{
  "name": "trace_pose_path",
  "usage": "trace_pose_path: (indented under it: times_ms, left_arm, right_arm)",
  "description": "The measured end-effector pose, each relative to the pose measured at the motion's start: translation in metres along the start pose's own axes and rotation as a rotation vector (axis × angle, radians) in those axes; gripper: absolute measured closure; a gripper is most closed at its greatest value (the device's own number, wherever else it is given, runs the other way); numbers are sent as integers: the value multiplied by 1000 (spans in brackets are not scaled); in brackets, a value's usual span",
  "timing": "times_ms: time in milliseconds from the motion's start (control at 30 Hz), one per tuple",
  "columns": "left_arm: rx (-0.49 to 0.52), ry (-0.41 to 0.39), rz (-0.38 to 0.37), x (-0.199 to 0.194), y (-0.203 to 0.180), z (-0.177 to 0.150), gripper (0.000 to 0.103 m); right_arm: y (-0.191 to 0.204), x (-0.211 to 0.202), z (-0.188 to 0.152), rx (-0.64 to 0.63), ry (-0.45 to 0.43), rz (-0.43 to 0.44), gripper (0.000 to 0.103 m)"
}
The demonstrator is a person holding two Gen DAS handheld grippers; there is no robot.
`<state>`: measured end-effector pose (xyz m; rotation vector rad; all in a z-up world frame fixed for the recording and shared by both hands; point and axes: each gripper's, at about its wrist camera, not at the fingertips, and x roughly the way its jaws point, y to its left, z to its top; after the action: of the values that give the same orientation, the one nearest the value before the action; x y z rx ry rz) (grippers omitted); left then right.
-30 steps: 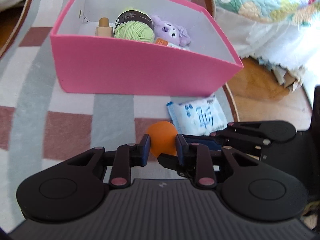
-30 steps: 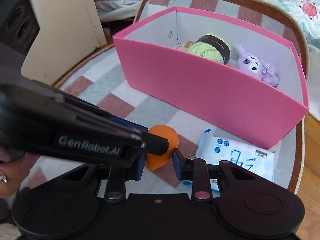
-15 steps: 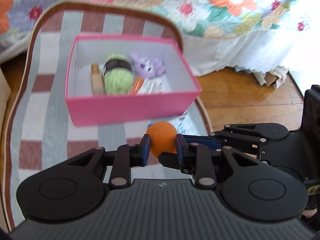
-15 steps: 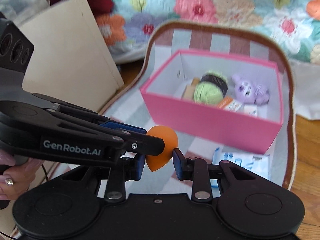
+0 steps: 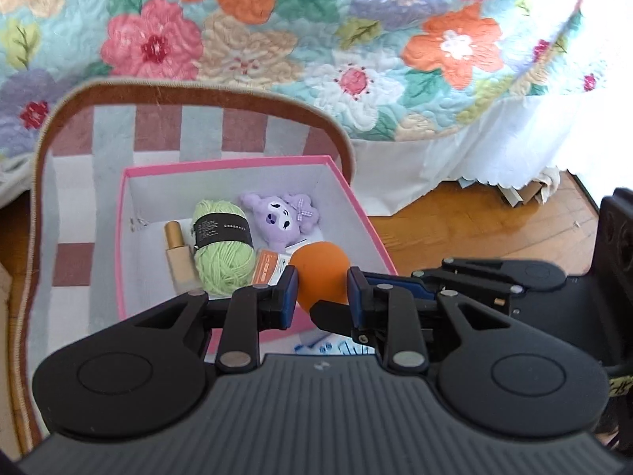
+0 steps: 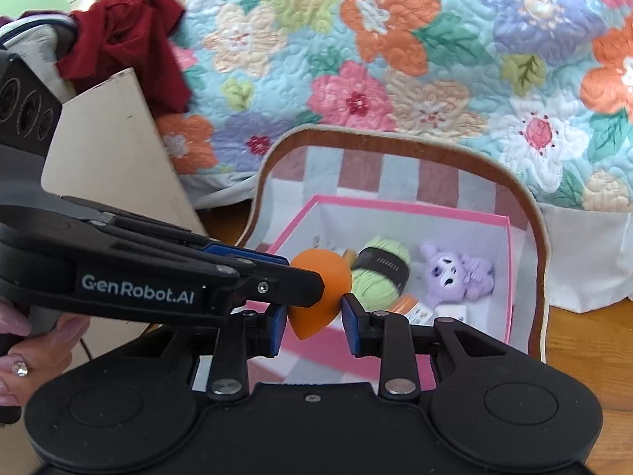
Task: Organize objects
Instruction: 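Carry the orange sponge into the pink box and release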
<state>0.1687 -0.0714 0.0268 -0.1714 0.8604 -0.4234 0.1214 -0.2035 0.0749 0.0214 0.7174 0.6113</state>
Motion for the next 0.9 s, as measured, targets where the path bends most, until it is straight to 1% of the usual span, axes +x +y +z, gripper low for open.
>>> trace_pose_path:
  times_ms: [67,167,300,400,467,533,600,733,800,900]
  left_arm:
    - [-28,5,-8,18,9,4,78]
    - [-66,8,-25,42,21,12,78]
    - [-87,-8,-13,73,37,21,78]
    - [-103,-17,-16,93,48,20,78]
    - [-94,-17,-3,104,50,18,79]
    - [-54,-38,16,111,46,15,79]
    - [-53,-41,29,119,48,15,79]
    - [-109,-50,26,134,59,15,79]
    - [-134,-65,36,137,63,12,79]
    - [-195,-97,58,134,71,1,74]
  right_arm:
    - [-13,14,1,50,7,-3,68]
    - [-27,31,4,75,9,-20,68]
    - [-43,55,10,100,7,-42,68]
    - [-54,75,8,147,10,-13,68]
    - [-61,86,4,176,9,-8,68]
    - [-67,94,1,200,9,-10,69]
    - [-69,101,-2,208,5,-18,69]
    - [-72,114,-4,214,2,-44,70]
    - [-74,119,-3,220,1,-46,73]
    - [-74,124,-4,199,4,-74,73]
